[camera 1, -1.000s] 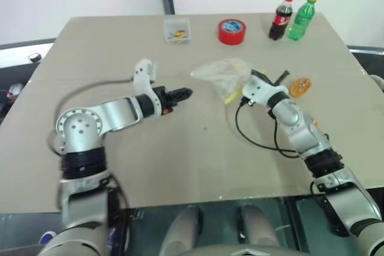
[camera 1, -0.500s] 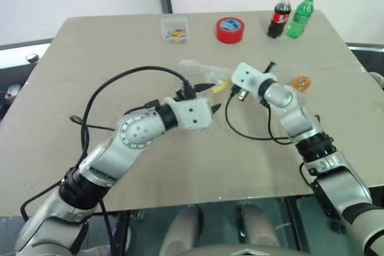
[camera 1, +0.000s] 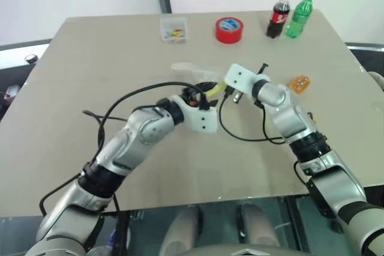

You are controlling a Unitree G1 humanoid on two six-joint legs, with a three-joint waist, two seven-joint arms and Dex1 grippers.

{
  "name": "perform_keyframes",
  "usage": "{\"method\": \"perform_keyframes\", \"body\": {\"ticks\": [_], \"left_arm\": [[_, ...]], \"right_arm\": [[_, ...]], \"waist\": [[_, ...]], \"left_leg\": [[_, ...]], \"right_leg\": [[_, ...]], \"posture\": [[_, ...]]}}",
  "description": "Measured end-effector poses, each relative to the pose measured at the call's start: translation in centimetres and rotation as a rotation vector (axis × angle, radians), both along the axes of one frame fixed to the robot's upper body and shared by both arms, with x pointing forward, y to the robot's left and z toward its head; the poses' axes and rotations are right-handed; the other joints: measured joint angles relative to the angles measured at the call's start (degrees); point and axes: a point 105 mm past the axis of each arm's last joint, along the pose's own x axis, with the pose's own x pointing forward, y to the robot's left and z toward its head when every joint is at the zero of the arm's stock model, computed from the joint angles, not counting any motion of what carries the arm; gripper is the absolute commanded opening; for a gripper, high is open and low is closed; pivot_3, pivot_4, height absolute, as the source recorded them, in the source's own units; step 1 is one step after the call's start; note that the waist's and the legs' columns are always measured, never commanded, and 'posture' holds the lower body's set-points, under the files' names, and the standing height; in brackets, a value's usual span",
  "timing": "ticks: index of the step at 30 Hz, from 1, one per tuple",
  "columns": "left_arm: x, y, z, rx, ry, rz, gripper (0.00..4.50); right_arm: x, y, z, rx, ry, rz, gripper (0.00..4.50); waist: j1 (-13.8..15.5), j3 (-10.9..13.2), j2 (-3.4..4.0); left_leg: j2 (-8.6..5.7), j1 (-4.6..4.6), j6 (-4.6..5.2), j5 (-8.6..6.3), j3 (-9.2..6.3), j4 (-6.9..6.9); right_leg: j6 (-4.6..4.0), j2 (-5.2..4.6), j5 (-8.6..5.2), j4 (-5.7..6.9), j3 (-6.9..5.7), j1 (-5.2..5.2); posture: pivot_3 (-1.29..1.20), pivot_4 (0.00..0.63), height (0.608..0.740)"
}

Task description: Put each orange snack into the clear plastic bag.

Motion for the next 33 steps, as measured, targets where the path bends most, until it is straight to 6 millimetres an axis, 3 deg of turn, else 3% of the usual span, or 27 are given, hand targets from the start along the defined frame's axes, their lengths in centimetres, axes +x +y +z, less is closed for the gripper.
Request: {"method": "perform_keyframes", "body": {"ticks": [3, 5, 10, 14, 22, 24, 26, 30, 33], "left_arm": [[0.4, -0.3, -0.1, 0.011, -0.009, 0.004, 2.69], [0.7, -0.6, -0.2, 0.016, -0.008, 0.004, 2.18], [0.9, -1.0, -0.5, 0.026, 0.000, -0.001, 0.03], [1.2, -0.8, -0.8, 0.034, 0.012, 0.009, 0.03], [1.6, 0.4, -0.4, -0.004, 0.023, -0.009, 0.03], [1.3, 0.4, -0.3, 0.000, 0.016, -0.034, 0.79], [1.3, 0.8, -0.1, 0.005, 0.009, -0.032, 1.17], [1.3, 1.5, 0.2, 0.047, -0.039, -0.031, 2.69], [1.0, 1.6, -0.1, 0.073, -0.066, -0.039, 2.69]], "right_arm": [[0.0, 0.0, 0.0, 0.000, 0.006, -0.002, 0.00], [0.0, 0.0, 0.0, 0.001, 0.009, -0.006, 0.00], [-0.1, 0.1, 0.2, 0.002, 0.007, -0.012, 0.00], [-0.4, 0.2, 0.6, 0.004, -0.006, -0.013, 0.00], [-1.2, 0.0, -0.3, -0.019, 0.009, -0.007, 0.00], [-1.2, 0.0, -0.3, -0.019, 0.009, -0.007, 0.00], [-1.1, -0.3, -0.3, -0.023, 0.010, -0.018, 0.00], [-0.9, -0.7, -0.2, -0.020, 0.010, -0.033, 0.00], [-0.9, -0.7, -0.3, -0.018, 0.014, -0.037, 0.00]], "waist": [[0.0, 0.0, 0.00], [0.0, 0.0, 0.00], [-0.1, 0.0, 0.00], [-0.1, 0.0, 0.00], [-0.1, 0.0, 0.00], [0.0, 0.0, 0.00], [0.0, 0.0, 0.00], [-0.1, 0.0, 0.00], [-0.1, 0.0, 0.00]], "left_leg": [[-0.01, 0.00, 0.00, 0.00, 0.00, 0.03], [-0.01, 0.00, 0.00, 0.00, 0.00, 0.05], [-0.01, 0.00, 0.00, 0.00, -0.01, 0.08], [0.00, 0.00, 0.00, 0.00, -0.01, 0.12], [0.00, -0.01, 0.00, 0.00, -0.02, 0.22], [0.00, -0.01, 0.00, 0.00, -0.03, 0.27], [0.00, -0.02, 0.00, 0.00, -0.02, 0.33], [-0.01, -0.01, 0.00, 0.00, -0.02, 0.38], [-0.01, -0.01, 0.00, 0.00, -0.02, 0.44]], "right_leg": [[0.00, 0.00, 0.00, 0.03, 0.00, 0.00], [0.00, 0.00, 0.00, 0.05, -0.01, 0.00], [0.00, 0.00, 0.00, 0.09, 0.00, -0.01], [0.00, 0.00, 0.00, 0.11, -0.01, 0.00], [0.00, -0.01, 0.00, 0.22, -0.01, -0.02], [0.00, -0.02, 0.00, 0.27, -0.01, -0.02], [0.00, -0.02, 0.00, 0.32, -0.01, -0.02], [0.00, -0.01, 0.00, 0.42, 0.00, -0.02], [0.00, -0.01, 0.00, 0.49, 0.00, -0.04]], "posture": [[0.00, 0.150, 0.736], [0.00, 0.150, 0.736], [0.00, 0.150, 0.736], [0.00, 0.150, 0.736], [0.00, 0.150, 0.736], [0.00, 0.150, 0.736], [0.00, 0.150, 0.736], [0.00, 0.150, 0.736], [0.00, 0.150, 0.736]]}}
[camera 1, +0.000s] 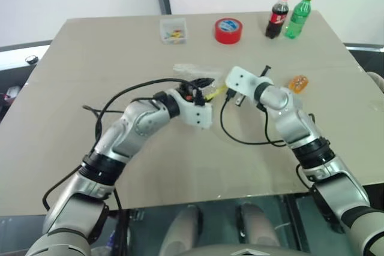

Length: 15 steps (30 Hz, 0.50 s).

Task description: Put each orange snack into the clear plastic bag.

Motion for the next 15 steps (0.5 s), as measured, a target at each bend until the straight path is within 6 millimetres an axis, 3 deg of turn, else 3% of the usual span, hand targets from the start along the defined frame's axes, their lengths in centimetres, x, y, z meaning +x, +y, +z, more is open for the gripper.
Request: {"method": "perform_keyframes", "body": {"ticks": [10, 13, 15], "left_arm": [[-0.35, -0.42, -0.66, 0.013, -0.016, -0.017, 2.69], [-0.40, -0.68, -0.67, 0.004, -0.014, -0.024, 1.92], [-0.44, -0.88, -0.68, -0.003, -0.012, -0.028, 1.00]], "right_arm": [[0.00, 0.14, 0.12, 0.008, 0.003, 0.007, 0.00], [0.00, 0.12, 0.10, 0.008, 0.005, 0.006, 0.00], [0.01, 0.10, 0.07, 0.008, 0.007, 0.004, 0.00]], "waist": [[0.0, 0.0, 0.00], [0.0, 0.0, 0.00], [0.0, 0.0, 0.00]], "left_leg": [[-0.01, 0.00, 0.01, 0.00, 0.00, 0.08], [-0.01, 0.00, 0.01, 0.00, 0.01, 0.10], [0.00, 0.00, 0.00, 0.00, 0.00, 0.11]], "right_leg": [[0.00, 0.00, 0.00, 0.12, 0.00, -0.01], [0.00, 0.00, 0.00, 0.14, 0.00, -0.01], [0.00, 0.00, 0.00, 0.17, 0.00, -0.01]], "posture": [[0.00, 0.150, 0.736], [0.00, 0.150, 0.736], [0.00, 0.150, 0.736]]}}
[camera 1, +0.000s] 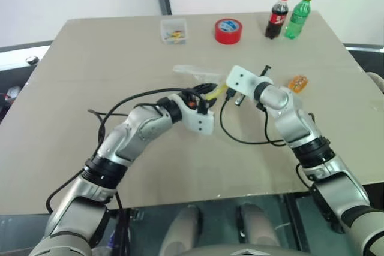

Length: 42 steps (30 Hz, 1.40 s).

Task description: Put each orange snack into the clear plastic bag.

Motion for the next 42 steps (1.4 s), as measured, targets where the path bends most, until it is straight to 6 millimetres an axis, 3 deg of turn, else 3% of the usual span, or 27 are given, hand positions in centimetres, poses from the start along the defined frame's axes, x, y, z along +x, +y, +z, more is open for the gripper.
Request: {"method": "perform_keyframes", "body": {"ticks": [2, 6, 12, 15, 18, 23, 24, 28, 33, 39, 42], "left_arm": [[0.0, -0.1, 0.0, -0.004, 0.002, -0.003, 0.02], [0.2, 0.1, -0.3, -0.023, 0.029, 0.004, 0.02], [0.9, 0.9, 0.2, -0.251, 0.188, -0.052, 0.02], [1.0, 1.6, 0.4, -0.334, 0.285, -0.094, 0.00], [0.7, 2.2, 0.9, -0.408, 0.357, -0.136, 0.00], [0.5, 2.5, 1.3, -0.536, 0.457, -0.181, 0.00], [0.6, 3.2, 1.4, -0.572, 0.488, -0.173, 0.00], [0.0, 3.7, 1.5, -0.581, 0.538, -0.218, 0.00], [-0.9, 4.7, 0.6, -0.539, 0.634, -0.263, 0.00], [-1.4, 5.3, 0.0, -0.544, 0.685, -0.273, 0.00], [-1.5, 5.5, 0.0, -0.555, 0.694, -0.273, 0.00]], "right_arm": [[0.0, 0.0, 0.0, 0.000, 0.002, 0.000, 0.00], [0.0, 0.0, -0.1, -0.003, 0.008, 0.001, 0.00], [-0.5, -0.3, 0.0, -0.054, -0.002, 0.021, 0.00], [-1.2, -0.5, 0.0, -0.059, -0.002, 0.032, 0.87], [-1.8, -1.6, -0.8, -0.009, 0.028, -0.003, 2.28], [-4.6, -2.7, -1.7, 0.066, 0.101, -0.008, 2.28], [-5.5, -3.2, -1.7, 0.160, 0.146, -0.026, 1.69], [-7.0, -3.2, -1.2, 0.402, 0.256, -0.043, 0.09], [-8.4, -1.9, -0.4, 0.687, 0.393, -0.024, 0.03], [-8.0, -1.9, 0.3, 0.794, 0.428, -0.048, 0.03], [-7.8, -1.8, -0.3, 0.802, 0.457, -0.063, 0.03]], "waist": [[0.0, 0.0, 0.00], [0.0, 0.0, 0.00], [0.0, 0.0, 0.00], [0.0, 0.0, 0.00], [0.0, 0.0, -0.01], [0.1, 0.0, -0.01], [0.1, 0.0, -0.01], [-0.1, 0.0, 0.01], [0.1, 0.0, 0.02], [0.1, 0.0, 0.03], [0.1, 0.0, 0.04]], "left_leg": [[0.00, 0.00, 0.00, 0.00, 0.01, 0.01], [0.00, 0.02, 0.00, 0.00, 0.00, 0.02], [0.03, 0.01, 0.00, 0.00, -0.04, 0.08], [0.02, 0.01, 0.00, 0.00, -0.04, 0.09], [0.03, 0.00, 0.01, 0.00, -0.05, 0.08], [0.03, -0.02, 0.02, -0.01, -0.10, 0.10], [0.03, -0.01, 0.04, -0.02, -0.11, 0.11], [0.10, 0.09, 0.23, -0.13, -0.09, 0.12], [0.09, 0.11, 0.24, -0.14, -0.18, 0.13], [0.06, 0.10, 0.24, -0.14, -0.22, 0.12], [0.06, 0.10, 0.24, -0.14, -0.22, 0.10]], "right_leg": [[0.00, 0.00, 0.00, 0.03, 0.00, -0.01], [0.00, 0.00, 0.00, 0.09, 0.00, -0.01], [0.00, -0.05, 0.00, 0.13, -0.01, -0.02], [0.00, -0.07, 0.00, 0.12, -0.01, -0.01], [0.00, -0.07, 0.00, 0.11, -0.01, -0.01], [0.01, -0.07, -0.01, 0.11, -0.03, 0.00], [0.01, -0.06, -0.01, 0.13, -0.04, 0.01], [0.00, -0.01, 0.00, 0.19, -0.01, 0.04], [0.00, -0.01, 0.00, 0.19, -0.07, 0.11], [0.00, -0.06, 0.00, 0.18, -0.10, 0.10], [0.00, -0.06, 0.00, 0.18, -0.11, 0.10]], "posture": [[0.00, 0.150, 0.736], [0.00, 0.150, 0.736], [0.00, 0.150, 0.736], [0.00, 0.150, 0.736], [0.00, 0.150, 0.736], [0.00, 0.150, 0.736], [0.00, 0.150, 0.736], [0.00, 0.150, 0.736], [0.00, 0.150, 0.736], [0.00, 0.150, 0.736], [0.00, 0.150, 0.736]]}}
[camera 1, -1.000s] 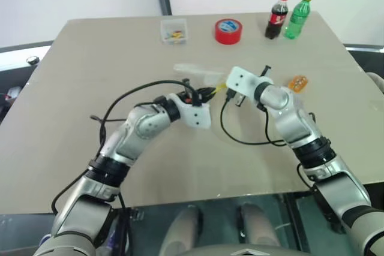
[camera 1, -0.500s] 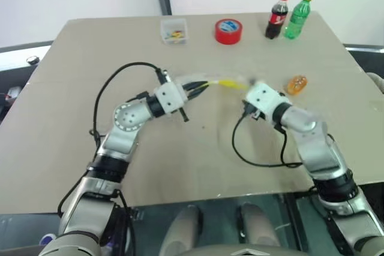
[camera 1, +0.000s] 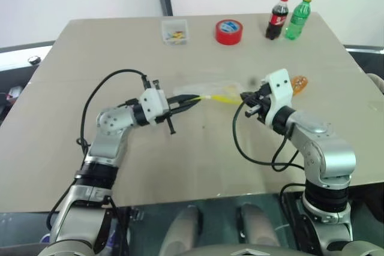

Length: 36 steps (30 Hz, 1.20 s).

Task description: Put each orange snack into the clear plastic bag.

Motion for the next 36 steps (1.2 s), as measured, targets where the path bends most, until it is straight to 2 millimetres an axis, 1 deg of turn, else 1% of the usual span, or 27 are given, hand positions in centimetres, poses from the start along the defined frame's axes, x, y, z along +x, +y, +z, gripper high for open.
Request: {"method": "perform_keyframes", "body": {"ticks": [3, 7, 12, 15, 19, 24, 28, 29, 31, 33, 34, 35, 36], "left_arm": [[-0.1, -0.1, 0.0, -0.005, 0.014, -0.001, 0.00], [0.0, 0.2, -0.4, -0.016, 0.052, 0.020, 0.00], [0.4, 0.8, -0.2, -0.035, 0.071, 0.060, 0.00], [0.4, 0.8, -0.2, -0.034, 0.074, 0.061, 0.00], [0.0, 0.4, 0.1, -0.035, 0.060, 0.045, 0.00], [-0.7, 0.1, 0.1, -0.033, 0.053, 0.023, 0.00], [-1.7, -0.2, -0.4, -0.017, 0.065, -0.016, 0.00], [-1.8, -0.2, -0.6, -0.012, 0.073, -0.023, 0.00], [-2.1, -0.3, -0.8, -0.002, 0.090, -0.042, 0.00], [-2.2, -0.3, -0.9, 0.000, 0.099, -0.051, 0.00], [-2.3, -0.4, -0.9, 0.002, 0.102, -0.055, 0.00], [-2.3, -0.3, -1.0, 0.002, 0.103, -0.054, 0.00], [-2.2, -0.3, -0.9, 0.001, 0.104, -0.052, 0.00]], "right_arm": [[0.1, 0.3, -0.9, 0.002, 0.037, 0.003, 0.03], [-0.1, 0.7, -1.1, 0.031, 0.053, 0.010, 0.03], [-0.6, 1.2, -0.9, 0.059, 0.064, 0.042, 0.03], [-1.1, 1.4, -0.5, 0.078, 0.062, 0.064, 0.03], [-0.9, 1.7, -0.5, 0.081, 0.067, 0.064, 0.03], [0.4, 2.2, -1.1, 0.108, 0.097, 0.043, 0.03], [1.2, 3.1, -1.0, 0.170, 0.110, 0.050, 0.03], [1.5, 3.3, -1.0, 0.208, 0.124, 0.044, 0.03], [2.3, 4.0, -1.1, 0.347, 0.178, 0.037, 0.03], [3.0, 4.4, -1.4, 0.432, 0.212, 0.017, 0.03], [3.5, 4.2, -1.7, 0.434, 0.200, -0.014, 0.03], [4.0, 3.8, -1.9, 0.397, 0.165, -0.046, 0.03], [4.5, 3.3, -2.0, 0.279, 0.077, -0.083, 0.03]], "waist": [[0.0, 0.0, 0.00], [-0.1, 0.0, 0.00], [0.0, 0.0, 0.00], [0.0, 0.0, 0.00], [-0.1, 0.0, 0.00], [-0.1, 0.0, 0.01], [-0.1, 0.0, 0.02], [-0.1, 0.0, 0.03], [-0.1, 0.0, 0.03], [-0.1, 0.0, 0.04], [-0.1, 0.0, 0.06], [0.0, 0.0, 0.07], [0.0, 0.1, 0.13]], "left_leg": [[0.00, 0.00, 0.00, 0.00, 0.01, 0.00], [0.00, 0.00, 0.00, 0.00, 0.00, 0.00], [0.00, 0.00, 0.00, 0.00, 0.00, 0.00], [0.00, 0.00, 0.00, 0.00, 0.00, -0.01], [0.00, 0.00, 0.01, 0.00, 0.00, -0.01], [0.01, 0.01, 0.00, 0.00, 0.01, -0.02], [0.01, 0.00, 0.01, 0.00, 0.02, -0.05], [0.02, 0.00, 0.01, 0.00, 0.02, -0.05], [0.03, 0.02, 0.00, 0.00, 0.02, -0.06], [0.03, 0.03, 0.01, 0.00, 0.02, -0.06], [0.02, 0.03, 0.01, 0.00, 0.03, -0.07], [0.00, 0.02, 0.01, 0.00, 0.03, -0.07], [-0.04, -0.01, 0.01, 0.00, 0.04, -0.07]], "right_leg": [[0.00, 0.00, 0.00, 0.00, 0.00, 0.00], [0.00, 0.00, 0.00, 0.01, 0.01, -0.01], [0.00, 0.00, 0.00, 0.00, 0.00, 0.00], [0.00, 0.00, 0.00, -0.01, 0.00, 0.00], [0.00, 0.00, 0.00, -0.01, 0.01, 0.00], [0.00, 0.00, 0.00, -0.01, 0.01, -0.01], [0.00, 0.00, 0.00, -0.02, 0.03, -0.02], [0.00, 0.00, 0.00, -0.02, 0.03, -0.02], [-0.01, 0.02, 0.00, 0.00, 0.03, -0.02], [-0.01, 0.02, 0.00, 0.00, 0.03, -0.02], [-0.01, 0.01, 0.00, -0.01, 0.04, -0.02], [0.00, -0.01, 0.00, -0.02, 0.04, -0.03], [0.00, -0.03, 0.00, -0.04, 0.03, -0.04]], "posture": [[0.00, 0.150, 0.736], [0.00, 0.150, 0.736], [0.00, 0.150, 0.736], [0.00, 0.150, 0.736], [0.00, 0.150, 0.736], [0.00, 0.150, 0.736], [0.00, 0.150, 0.736], [0.00, 0.150, 0.736], [0.00, 0.150, 0.736], [0.00, 0.150, 0.736], [0.00, 0.150, 0.736], [0.00, 0.150, 0.736], [0.00, 0.150, 0.736]]}}
